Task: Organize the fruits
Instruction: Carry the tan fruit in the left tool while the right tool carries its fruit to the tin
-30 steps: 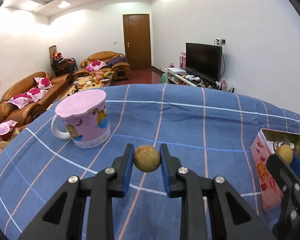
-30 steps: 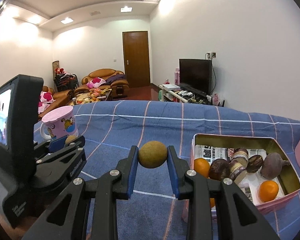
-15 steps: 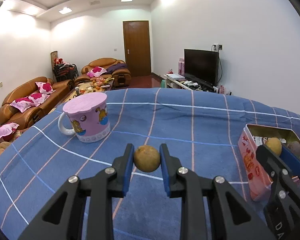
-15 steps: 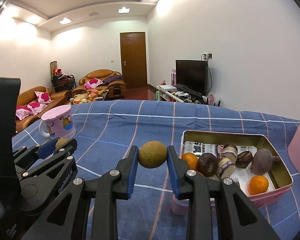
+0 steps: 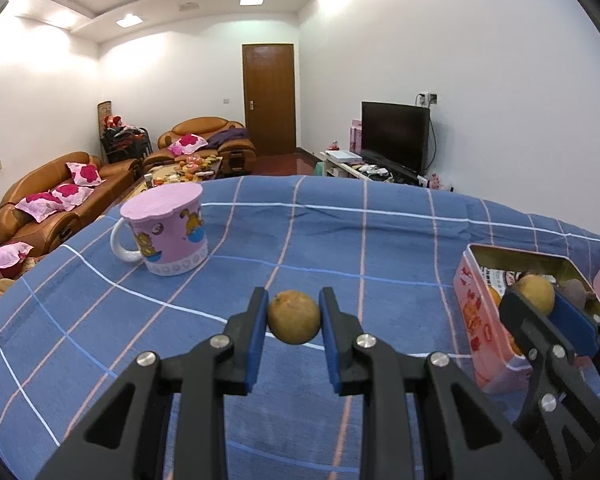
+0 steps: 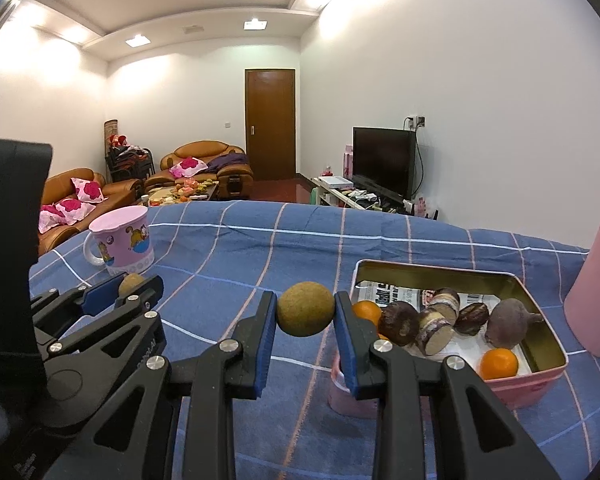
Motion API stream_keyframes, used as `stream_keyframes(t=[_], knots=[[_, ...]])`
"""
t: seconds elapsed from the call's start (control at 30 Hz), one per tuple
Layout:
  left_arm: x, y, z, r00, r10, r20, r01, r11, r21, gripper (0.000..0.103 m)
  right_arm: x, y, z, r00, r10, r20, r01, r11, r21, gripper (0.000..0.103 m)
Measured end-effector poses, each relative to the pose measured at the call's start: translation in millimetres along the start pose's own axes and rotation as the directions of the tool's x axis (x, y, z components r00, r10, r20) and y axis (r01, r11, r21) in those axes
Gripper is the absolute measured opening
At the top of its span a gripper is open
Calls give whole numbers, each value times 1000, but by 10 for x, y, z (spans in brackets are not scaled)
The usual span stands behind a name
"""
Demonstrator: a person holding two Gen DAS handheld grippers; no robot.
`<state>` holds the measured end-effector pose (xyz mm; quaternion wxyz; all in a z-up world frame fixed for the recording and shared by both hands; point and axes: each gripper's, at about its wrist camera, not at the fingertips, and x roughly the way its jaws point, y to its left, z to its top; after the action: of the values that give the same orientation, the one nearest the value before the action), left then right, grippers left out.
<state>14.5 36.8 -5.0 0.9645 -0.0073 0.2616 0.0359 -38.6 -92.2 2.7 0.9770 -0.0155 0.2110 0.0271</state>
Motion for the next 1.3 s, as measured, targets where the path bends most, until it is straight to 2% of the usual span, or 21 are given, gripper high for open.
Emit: stream_keyframes(t=[0.6,1.3], knots=[[-133,-259,-49,999,-32,22,32,999,20,27,-150,-336,-66,999,-41,11,41,999,26,31],[-216,-879,-52,989,-146,23,142,983,114,27,-213,-850,-93,994,-109,5,109,990,86,31]])
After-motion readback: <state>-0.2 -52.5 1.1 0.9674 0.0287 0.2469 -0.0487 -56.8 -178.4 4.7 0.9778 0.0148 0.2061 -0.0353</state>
